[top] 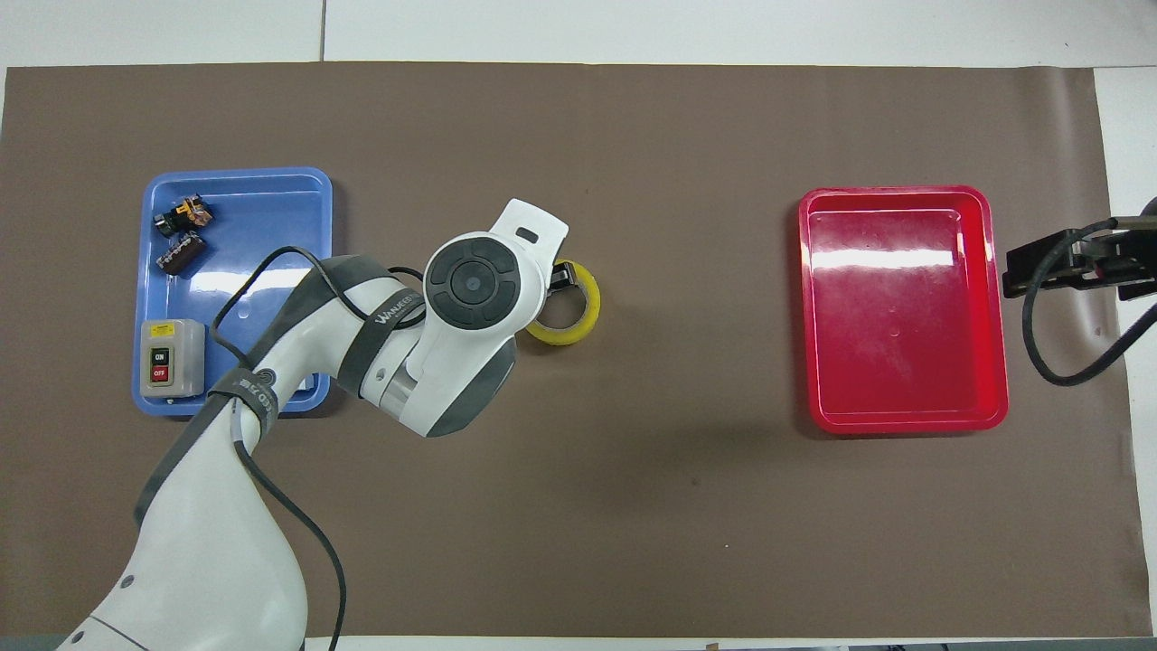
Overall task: Place and move tape with both arms
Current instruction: 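Set the tape down mid-table while the right gripper reaches toward it, then grasp the tape with the right gripper while the left gripper withdraws, then carry the tape with the right gripper into the red tray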
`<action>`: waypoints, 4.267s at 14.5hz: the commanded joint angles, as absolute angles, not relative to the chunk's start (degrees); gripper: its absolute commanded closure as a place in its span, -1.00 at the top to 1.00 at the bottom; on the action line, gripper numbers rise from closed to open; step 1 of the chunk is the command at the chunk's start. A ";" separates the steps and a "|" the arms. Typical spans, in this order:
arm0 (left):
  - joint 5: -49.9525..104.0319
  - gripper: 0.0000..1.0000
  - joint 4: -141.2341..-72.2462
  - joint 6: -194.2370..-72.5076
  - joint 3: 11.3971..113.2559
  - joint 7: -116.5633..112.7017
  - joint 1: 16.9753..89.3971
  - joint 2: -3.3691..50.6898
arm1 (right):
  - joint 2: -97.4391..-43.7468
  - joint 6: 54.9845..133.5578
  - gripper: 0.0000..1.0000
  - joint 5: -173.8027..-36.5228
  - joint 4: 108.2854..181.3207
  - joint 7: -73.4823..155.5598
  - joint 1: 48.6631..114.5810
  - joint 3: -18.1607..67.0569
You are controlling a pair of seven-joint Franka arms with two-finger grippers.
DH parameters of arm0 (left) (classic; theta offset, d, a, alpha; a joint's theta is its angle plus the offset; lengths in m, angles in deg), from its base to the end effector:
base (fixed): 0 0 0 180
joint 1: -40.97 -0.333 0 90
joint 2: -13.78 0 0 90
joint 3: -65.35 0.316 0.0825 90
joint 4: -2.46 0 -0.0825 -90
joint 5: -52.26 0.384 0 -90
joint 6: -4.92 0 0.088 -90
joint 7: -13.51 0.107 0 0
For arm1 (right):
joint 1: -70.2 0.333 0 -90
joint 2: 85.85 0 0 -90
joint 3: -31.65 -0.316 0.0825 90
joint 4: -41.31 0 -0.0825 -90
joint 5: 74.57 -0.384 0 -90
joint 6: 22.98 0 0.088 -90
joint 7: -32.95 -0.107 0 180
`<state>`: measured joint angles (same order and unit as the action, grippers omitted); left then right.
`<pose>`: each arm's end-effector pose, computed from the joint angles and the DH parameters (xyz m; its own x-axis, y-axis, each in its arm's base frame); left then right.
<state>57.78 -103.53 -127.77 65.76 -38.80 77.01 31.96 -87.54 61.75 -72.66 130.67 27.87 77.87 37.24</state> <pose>0.5243 -0.3739 0.3674 0.9608 0.2307 0.1536 0.2231 -0.9726 0.0651 0.5357 0.0148 0.6379 0.9973 -0.0552 -0.0485 -0.0535 -0.9980 0.0349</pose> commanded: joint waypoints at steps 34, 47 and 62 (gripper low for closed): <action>50.51 1.00 -89.91 -87.54 66.50 12.45 44.49 14.74 | -59.92 123.01 0.08 -74.22 148.01 11.42 108.34 36.39; 50.51 1.00 -90.62 -87.45 66.50 12.46 44.49 13.34 | -59.13 107.61 -1.00 -73.17 136.29 11.15 106.77 36.48; 50.51 1.00 -91.32 -85.96 66.50 15.36 42.46 12.11 | -72.83 85.36 -1.00 -75.54 142.26 55.78 73.65 36.39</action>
